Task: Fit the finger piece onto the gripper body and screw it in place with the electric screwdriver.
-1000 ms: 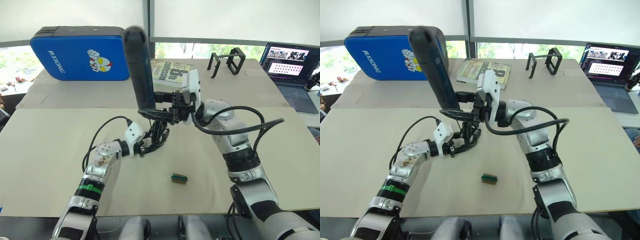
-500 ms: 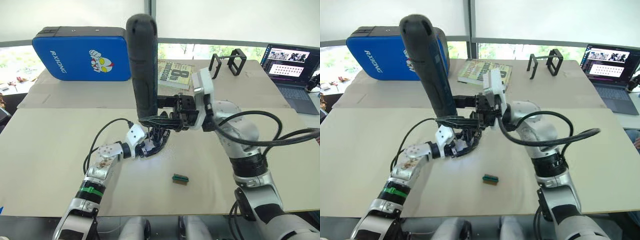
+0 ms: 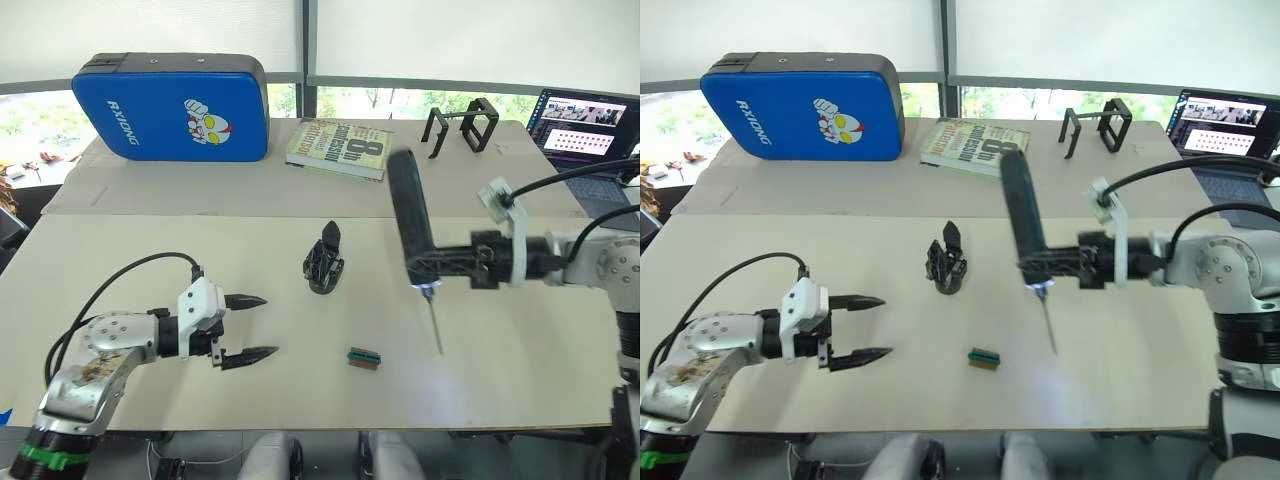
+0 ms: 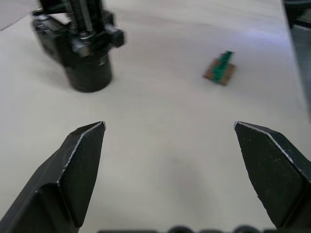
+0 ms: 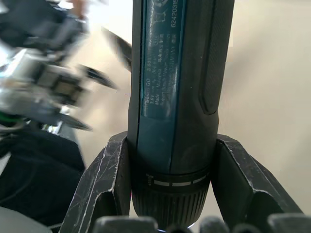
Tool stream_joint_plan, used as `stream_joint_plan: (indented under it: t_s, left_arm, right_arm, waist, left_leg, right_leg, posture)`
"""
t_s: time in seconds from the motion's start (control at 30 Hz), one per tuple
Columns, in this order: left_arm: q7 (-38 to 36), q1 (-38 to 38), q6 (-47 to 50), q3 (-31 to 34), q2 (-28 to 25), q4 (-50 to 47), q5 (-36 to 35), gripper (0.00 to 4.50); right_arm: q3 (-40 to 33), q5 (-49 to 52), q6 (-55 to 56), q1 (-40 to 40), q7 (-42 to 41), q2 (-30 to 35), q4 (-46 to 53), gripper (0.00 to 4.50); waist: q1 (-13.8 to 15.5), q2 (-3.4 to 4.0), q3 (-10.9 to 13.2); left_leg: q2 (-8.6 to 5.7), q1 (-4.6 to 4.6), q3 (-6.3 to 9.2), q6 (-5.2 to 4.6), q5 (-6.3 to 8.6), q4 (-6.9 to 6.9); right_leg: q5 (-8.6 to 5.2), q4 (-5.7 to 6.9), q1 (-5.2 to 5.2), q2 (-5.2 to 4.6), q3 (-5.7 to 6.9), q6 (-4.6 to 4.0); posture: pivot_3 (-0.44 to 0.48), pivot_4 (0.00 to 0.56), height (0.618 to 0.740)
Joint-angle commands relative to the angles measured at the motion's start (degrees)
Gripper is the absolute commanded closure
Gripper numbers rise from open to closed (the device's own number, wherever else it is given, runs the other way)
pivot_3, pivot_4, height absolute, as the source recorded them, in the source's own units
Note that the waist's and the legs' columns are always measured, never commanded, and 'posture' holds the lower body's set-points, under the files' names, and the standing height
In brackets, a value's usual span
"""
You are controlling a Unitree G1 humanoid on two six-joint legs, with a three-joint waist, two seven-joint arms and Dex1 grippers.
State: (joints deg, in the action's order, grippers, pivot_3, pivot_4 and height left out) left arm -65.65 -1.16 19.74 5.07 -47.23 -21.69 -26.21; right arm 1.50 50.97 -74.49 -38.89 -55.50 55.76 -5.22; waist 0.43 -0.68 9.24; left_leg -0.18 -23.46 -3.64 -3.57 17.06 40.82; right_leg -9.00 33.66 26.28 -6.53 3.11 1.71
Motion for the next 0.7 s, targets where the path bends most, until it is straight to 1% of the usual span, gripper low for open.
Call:
stream_joint_plan:
  t_s: [0.03, 0.1, 0.2, 0.27, 0.33, 0.37, 0.4, 0.43, 0.47, 0.5, 0.57, 0.63, 0.7]
  left_arm:
    - [-0.77, 1.12, 0.30, 2.71, -2.30, -2.24, -1.40, 0.00]
    - [0.35, 1.20, -0.26, 2.91, -2.83, -0.73, -0.04, 0.00]
    - [1.25, 1.15, 1.32, 3.88, -2.95, 0.36, -1.30, 0.00]
    - [1.35, 1.50, 1.96, 4.76, -3.15, 0.36, -2.12, 0.00]
    - [2.47, 1.66, 4.62, 6.94, -2.60, -0.03, -4.84, 0.00]
    - [3.29, 1.65, 6.22, 8.16, -2.37, -0.26, -6.29, 0.00]
    - [3.88, 1.99, 8.07, 9.58, -2.52, -0.55, -7.88, 0.00]
    - [4.03, 2.73, 9.80, 11.00, -2.99, -0.88, -9.28, 0.00]
    - [3.66, 3.90, 11.30, 12.59, -3.71, -1.24, -10.49, 0.00]
    - [2.57, 5.83, 12.85, 14.76, -4.80, -1.66, -11.79, 0.00]
    - [0.44, 9.52, 14.88, 18.76, -6.71, -2.31, -13.80, 0.00]
    - [-3.63, 15.82, 13.91, 24.83, -8.99, -1.03, -12.43, 0.00]
    - [-6.28, 20.24, 11.70, 29.03, -10.37, 0.84, -10.10, 0.00]
  right_arm:
    - [4.53, -6.82, 0.91, -1.56, -2.48, 1.47, -8.51, 2.59]
    - [8.42, -11.93, 3.41, -1.81, -3.24, 0.80, -14.50, 2.59]
    - [11.61, -18.34, 9.68, -2.35, -5.06, 0.14, -19.75, 2.59]
    - [12.02, -20.21, 11.93, -2.06, -7.39, 0.60, -20.64, 1.56]
    - [10.15, -20.13, 13.77, -0.08, -8.89, 0.96, -18.81, 0.89]
    - [9.81, -21.03, 16.76, 1.77, -9.82, 1.65, -16.79, 0.56]
    - [9.65, -23.09, 24.25, 5.02, -12.04, 3.14, -13.75, 0.22]
    - [8.88, -24.53, 30.70, 7.88, -13.97, 4.37, -11.33, 0.02]
    - [8.01, -26.14, 37.30, 10.21, -15.71, 5.59, -9.69, 0.02]
    - [5.62, -25.75, 41.81, 11.64, -18.16, 6.37, -8.90, 0.02]
    - [1.32, -24.41, 46.11, 12.35, -21.40, 7.22, -9.57, 0.02]
    - [-1.98, -25.36, 50.51, 10.60, -23.75, 9.68, -15.12, 0.02]
    - [-4.06, -26.24, 52.80, 8.60, -25.45, 11.47, -20.40, 0.02]
  waist:
    - [-0.03, 0.01, 0.00]
    - [-0.11, 0.00, 0.00]
    - [-0.23, -0.01, 0.01]
    - [-0.38, -0.05, 0.04]
    - [-0.37, -0.09, 0.05]
    - [-0.35, -0.13, 0.05]
    - [-0.09, -0.17, 0.05]
    - [0.14, -0.18, 0.05]
    - [0.31, -0.18, 0.05]
    - [0.28, -0.19, 0.05]
    - [0.07, -0.16, 0.09]
    - [-0.44, -0.12, 0.12]
    - [-0.79, -0.09, 0.15]
  left_leg:
    - [0.00, 0.03, -0.03, 0.02, -0.01, 0.00]
    - [0.02, 0.10, -0.10, 0.06, -0.04, 0.00]
    - [0.01, 0.14, -0.20, 0.09, -0.08, 0.02]
    - [0.04, 0.30, -0.24, 0.09, -0.07, 0.04]
    - [0.03, 0.30, -0.25, 0.09, -0.08, 0.12]
    - [0.03, 0.30, -0.26, 0.08, -0.08, 0.16]
    - [0.04, 0.30, -0.25, 0.09, -0.08, 0.17]
    - [0.04, 0.30, -0.22, 0.09, -0.09, 0.18]
    - [0.04, 0.35, -0.21, 0.09, -0.09, 0.18]
    - [0.02, 0.34, -0.21, 0.09, -0.09, 0.17]
    - [0.02, 0.34, -0.29, 0.08, -0.08, 0.16]
    - [0.04, 0.34, -0.43, 0.09, -0.08, 0.16]
    - [0.05, 0.43, -0.53, 0.10, -0.09, 0.12]
  right_leg:
    - [0.00, 0.02, -0.01, 0.07, 0.00, 0.00]
    - [0.00, 0.05, -0.03, 0.18, -0.08, -0.01]
    - [0.00, 0.13, -0.02, 0.27, -0.23, 0.00]
    - [-0.01, 0.21, -0.13, 0.31, -0.33, 0.02]
    - [-0.01, 0.25, -0.16, 0.31, -0.40, 0.06]
    - [-0.01, 0.29, -0.16, 0.31, -0.44, 0.08]
    - [0.00, 0.30, -0.16, 0.31, -0.44, 0.09]
    - [-0.02, 0.31, -0.17, 0.31, -0.43, 0.11]
    - [-0.04, 0.32, -0.20, 0.31, -0.43, 0.15]
    - [-0.07, 0.34, -0.20, 0.29, -0.43, 0.20]
    - [-0.10, 0.35, -0.14, 0.29, -0.52, 0.25]
    - [-0.10, 0.36, -0.05, 0.31, -0.60, 0.24]
    - [-0.12, 0.35, -0.06, 0.32, -0.64, 0.21]
  posture:
    - [0.000, 0.150, 0.740]
    - [0.000, 0.150, 0.740]
    - [0.000, 0.150, 0.740]
    - [0.000, 0.150, 0.740]
    - [0.000, 0.150, 0.740]
    - [0.000, 0.150, 0.740]
    - [0.000, 0.150, 0.740]
    - [0.000, 0.150, 0.740]
    - [0.000, 0.150, 0.740]
    - [0.000, 0.150, 0.740]
    - [0.000, 0.150, 0.740]
    - [0.000, 0.150, 0.740]
    - [0.000, 0.150, 0.740]
